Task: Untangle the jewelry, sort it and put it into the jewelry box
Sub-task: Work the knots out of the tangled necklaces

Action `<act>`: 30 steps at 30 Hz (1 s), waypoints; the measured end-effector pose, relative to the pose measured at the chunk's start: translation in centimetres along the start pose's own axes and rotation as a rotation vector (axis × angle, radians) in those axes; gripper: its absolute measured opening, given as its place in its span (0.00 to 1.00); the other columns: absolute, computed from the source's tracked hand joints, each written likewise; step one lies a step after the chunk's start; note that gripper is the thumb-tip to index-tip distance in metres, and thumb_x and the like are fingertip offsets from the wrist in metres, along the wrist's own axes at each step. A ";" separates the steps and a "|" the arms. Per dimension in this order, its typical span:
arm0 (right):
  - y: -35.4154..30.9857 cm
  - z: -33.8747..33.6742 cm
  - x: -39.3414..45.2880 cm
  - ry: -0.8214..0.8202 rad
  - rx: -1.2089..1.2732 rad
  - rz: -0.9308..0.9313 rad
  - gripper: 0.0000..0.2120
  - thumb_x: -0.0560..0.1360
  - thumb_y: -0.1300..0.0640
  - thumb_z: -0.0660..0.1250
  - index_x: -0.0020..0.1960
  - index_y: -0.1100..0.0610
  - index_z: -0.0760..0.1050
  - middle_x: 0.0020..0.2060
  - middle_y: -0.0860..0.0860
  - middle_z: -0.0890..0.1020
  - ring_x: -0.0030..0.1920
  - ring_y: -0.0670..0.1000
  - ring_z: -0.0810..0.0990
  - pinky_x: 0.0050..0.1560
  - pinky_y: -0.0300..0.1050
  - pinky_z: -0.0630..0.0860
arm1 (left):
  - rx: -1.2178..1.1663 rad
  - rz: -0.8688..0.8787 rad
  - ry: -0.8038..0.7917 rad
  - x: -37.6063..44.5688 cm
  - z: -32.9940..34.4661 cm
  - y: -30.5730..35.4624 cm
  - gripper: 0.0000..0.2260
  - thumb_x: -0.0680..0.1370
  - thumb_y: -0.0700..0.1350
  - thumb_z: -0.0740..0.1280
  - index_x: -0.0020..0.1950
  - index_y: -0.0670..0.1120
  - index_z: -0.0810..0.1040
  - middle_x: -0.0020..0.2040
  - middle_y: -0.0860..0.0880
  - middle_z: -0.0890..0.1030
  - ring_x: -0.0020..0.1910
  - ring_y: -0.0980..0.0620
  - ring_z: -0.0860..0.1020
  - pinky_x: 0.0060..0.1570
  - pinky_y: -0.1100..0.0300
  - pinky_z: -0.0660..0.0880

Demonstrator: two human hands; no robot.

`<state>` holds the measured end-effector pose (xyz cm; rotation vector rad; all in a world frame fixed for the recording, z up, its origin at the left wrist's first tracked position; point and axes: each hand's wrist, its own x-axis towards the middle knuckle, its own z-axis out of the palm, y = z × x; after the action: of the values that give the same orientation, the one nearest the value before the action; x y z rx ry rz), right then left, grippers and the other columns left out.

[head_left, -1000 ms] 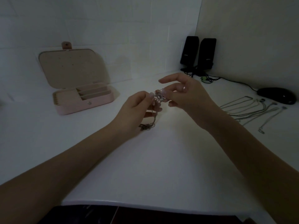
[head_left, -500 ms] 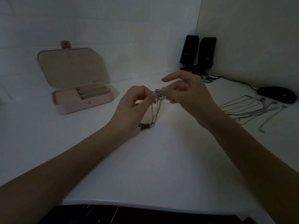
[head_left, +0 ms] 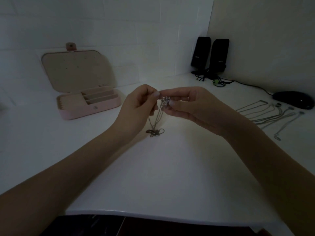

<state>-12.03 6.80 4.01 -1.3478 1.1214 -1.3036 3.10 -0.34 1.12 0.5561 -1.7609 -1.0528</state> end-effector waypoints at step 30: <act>-0.2 0.8 -0.4 0.003 -0.179 0.108 0.19 0.79 0.49 0.58 0.41 0.62 0.75 0.34 0.56 0.81 0.36 0.51 0.83 0.39 0.41 0.80 | 0.079 0.003 -0.075 -0.4 -0.2 1.1 0.06 0.74 0.43 0.70 0.38 0.48 0.77 0.34 0.58 0.78 0.36 0.56 0.75 0.39 0.66 0.70</act>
<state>-11.22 7.22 4.15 -1.3939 1.3196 -1.1496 3.54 0.42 1.91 0.5691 -1.8750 -1.0175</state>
